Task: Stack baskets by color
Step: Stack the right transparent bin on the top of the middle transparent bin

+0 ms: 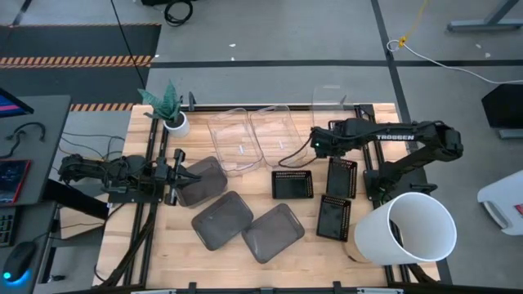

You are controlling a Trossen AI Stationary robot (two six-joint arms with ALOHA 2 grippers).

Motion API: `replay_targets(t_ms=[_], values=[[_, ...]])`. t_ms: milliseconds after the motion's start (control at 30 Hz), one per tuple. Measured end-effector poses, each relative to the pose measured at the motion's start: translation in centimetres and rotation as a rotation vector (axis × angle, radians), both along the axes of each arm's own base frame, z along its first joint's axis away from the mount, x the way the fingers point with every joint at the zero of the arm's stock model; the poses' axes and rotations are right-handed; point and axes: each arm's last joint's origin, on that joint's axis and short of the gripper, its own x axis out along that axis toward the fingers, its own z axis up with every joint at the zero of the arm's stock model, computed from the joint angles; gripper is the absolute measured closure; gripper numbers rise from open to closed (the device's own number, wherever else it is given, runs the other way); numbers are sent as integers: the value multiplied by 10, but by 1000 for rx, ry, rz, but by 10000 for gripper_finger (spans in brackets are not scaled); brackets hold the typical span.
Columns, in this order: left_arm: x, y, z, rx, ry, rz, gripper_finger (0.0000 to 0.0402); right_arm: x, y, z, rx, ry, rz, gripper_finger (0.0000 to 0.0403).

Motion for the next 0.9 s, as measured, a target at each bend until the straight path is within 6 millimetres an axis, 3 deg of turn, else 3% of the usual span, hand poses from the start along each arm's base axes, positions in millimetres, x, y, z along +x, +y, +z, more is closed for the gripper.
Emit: replay_targets(t_ms=[233,400,900], values=[[0,0,0,0,0,0,366,12,-1,57,-14,-151,9,397],[0,0,0,0,0,0,371,28,8,83,-17,-223,49,397],[0,0,0,0,0,0,371,125,39,73,-7,-214,287,397]])
